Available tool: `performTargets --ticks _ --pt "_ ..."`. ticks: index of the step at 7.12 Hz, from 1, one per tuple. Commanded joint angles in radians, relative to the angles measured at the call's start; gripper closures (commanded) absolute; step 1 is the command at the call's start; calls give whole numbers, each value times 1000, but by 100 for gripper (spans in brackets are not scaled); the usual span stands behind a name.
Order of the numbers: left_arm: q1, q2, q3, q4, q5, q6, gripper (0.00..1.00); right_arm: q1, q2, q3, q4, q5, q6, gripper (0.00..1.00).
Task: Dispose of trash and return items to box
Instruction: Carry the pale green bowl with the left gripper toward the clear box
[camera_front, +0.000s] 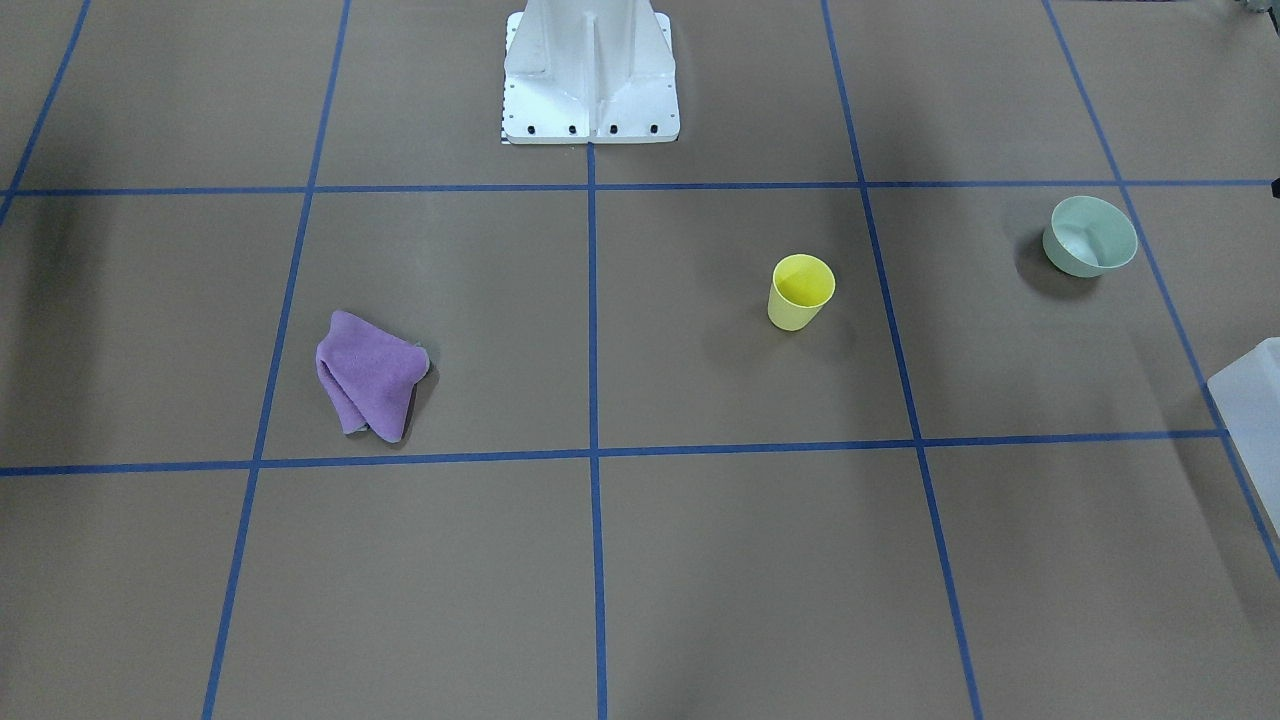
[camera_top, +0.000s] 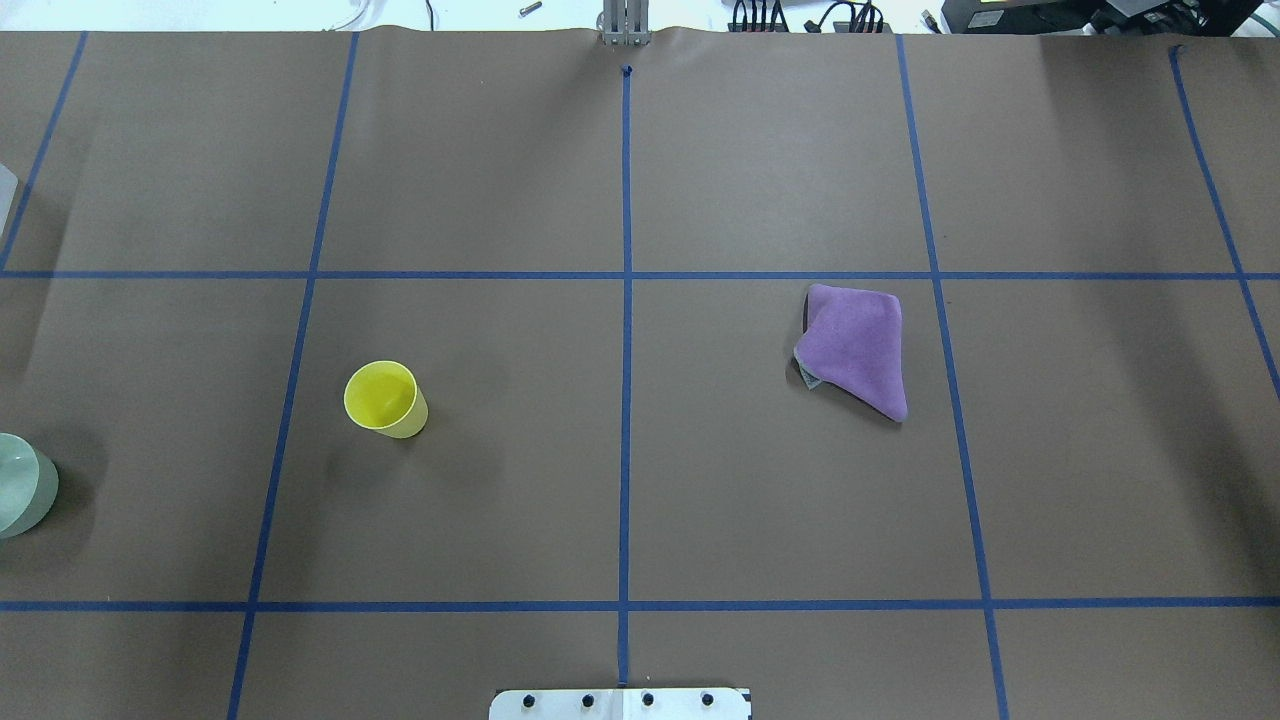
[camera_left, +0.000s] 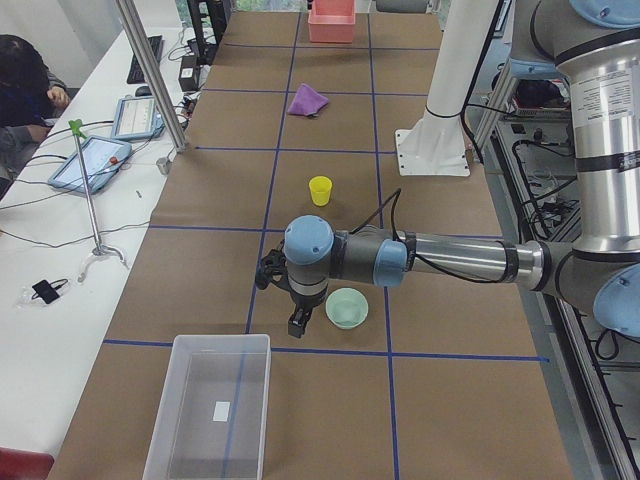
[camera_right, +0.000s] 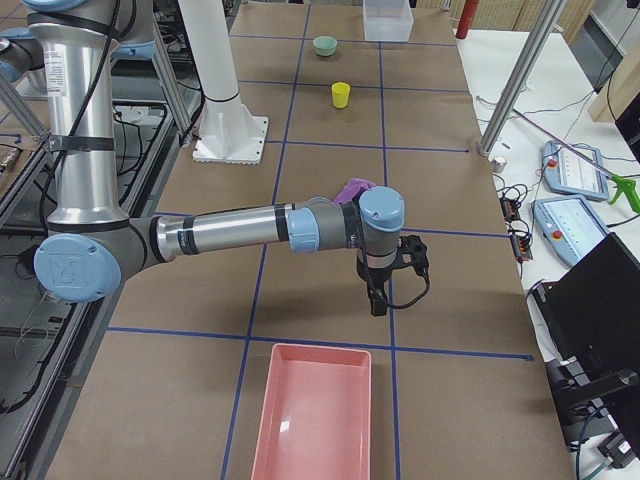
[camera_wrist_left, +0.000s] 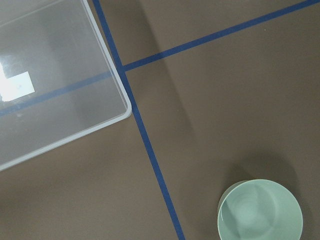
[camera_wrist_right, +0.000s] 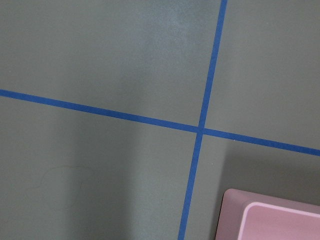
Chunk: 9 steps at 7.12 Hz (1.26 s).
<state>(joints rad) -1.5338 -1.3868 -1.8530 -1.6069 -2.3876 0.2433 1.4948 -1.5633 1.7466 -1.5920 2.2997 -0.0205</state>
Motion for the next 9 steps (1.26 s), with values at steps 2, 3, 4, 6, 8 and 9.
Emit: performTargets --ticks 2,3,4,6,8,9 --pt "0 -98 -3 -8 -2 -4 2 -24 -29 1 33 -2 -13 0" --pt "1 -100 -9 -36 -2 -6 2 -24 -85 -9 182 -2 -33 0" --pt "1 -97 0 -62 -1 -4 2 -25 -83 -59 289 3 -24 0" --pt "13 -45 -6 -83 -1 -102 2 -68 -69 -41 294 17 112 0" --pt "49 12 27 -99 2 -113 2 -97 -72 20 252 17 185 0" --pt "63 15 29 -102 1 -180 2 -113 -73 109 110 11 169 0"
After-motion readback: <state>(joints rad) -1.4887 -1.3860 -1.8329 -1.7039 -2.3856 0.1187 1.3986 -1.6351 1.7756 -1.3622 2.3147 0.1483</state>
